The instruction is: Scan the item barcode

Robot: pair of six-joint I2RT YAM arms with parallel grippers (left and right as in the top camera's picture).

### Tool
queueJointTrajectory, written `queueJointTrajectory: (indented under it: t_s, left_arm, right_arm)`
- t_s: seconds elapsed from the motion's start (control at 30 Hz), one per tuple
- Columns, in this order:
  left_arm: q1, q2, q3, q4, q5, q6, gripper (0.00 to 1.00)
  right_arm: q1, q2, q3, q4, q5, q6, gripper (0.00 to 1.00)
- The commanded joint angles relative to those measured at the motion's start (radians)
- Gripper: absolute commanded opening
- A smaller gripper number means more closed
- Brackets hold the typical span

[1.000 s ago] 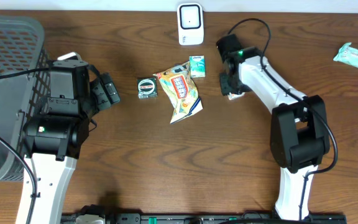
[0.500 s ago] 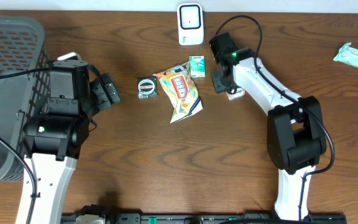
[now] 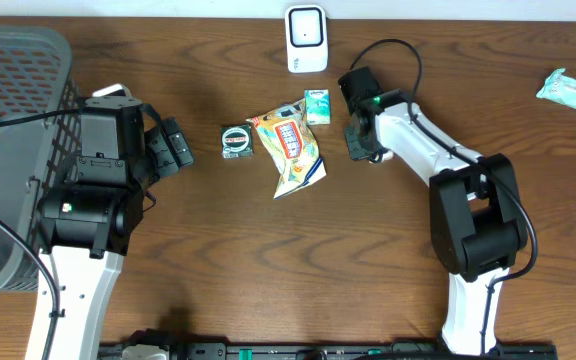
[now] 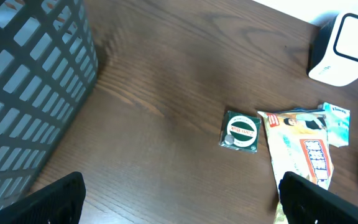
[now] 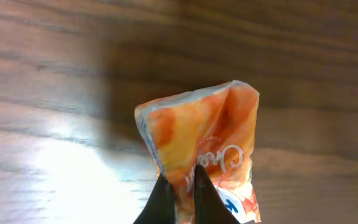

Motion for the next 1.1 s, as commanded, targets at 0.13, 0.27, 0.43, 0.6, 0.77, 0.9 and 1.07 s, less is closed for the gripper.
queueJointTrajectory:
  t_s: [0.13,0.27,0.43,0.6,0.77,0.9,1.07]
  left_arm:
    - [0.004,-0.005,0.002,0.0,-0.006,0.013,0.98]
    - [0.004,-0.005,0.002,0.0,-0.006,0.013,0.98]
    - [0.004,-0.005,0.002,0.0,-0.006,0.013,0.98]
    - [0.004,-0.005,0.002,0.0,-0.006,0.013,0.98]
    - [0.004,-0.005,0.002,0.0,-0.006,0.013,0.98]
    - [0.004,-0.005,0.002,0.0,-0.006,0.013,0.98]
    - [0.004,-0.005,0.002,0.0,-0.006,0.013,0.98]
  right_arm:
    - [-0.053,-0.033,0.148,-0.058,-0.485,-0.069,0.01]
    - [-0.104,-0.023,0.146,-0.066,-0.821,-0.145,0.01]
    - [-0.159,0.019,0.082,-0.067,-1.077,-0.214,0.01]
    - [-0.241,0.055,-0.023,-0.03,-1.135,-0.179,0.01]
    - [-0.347,0.07,-0.067,-0.025,-1.079,-0.147,0.01]
    - [-0.416,0.064,-0.052,-0.055,-0.965,-0.146,0.09]
    - [-0.478,0.051,0.042,-0.194,-0.928,-0.164,0.25]
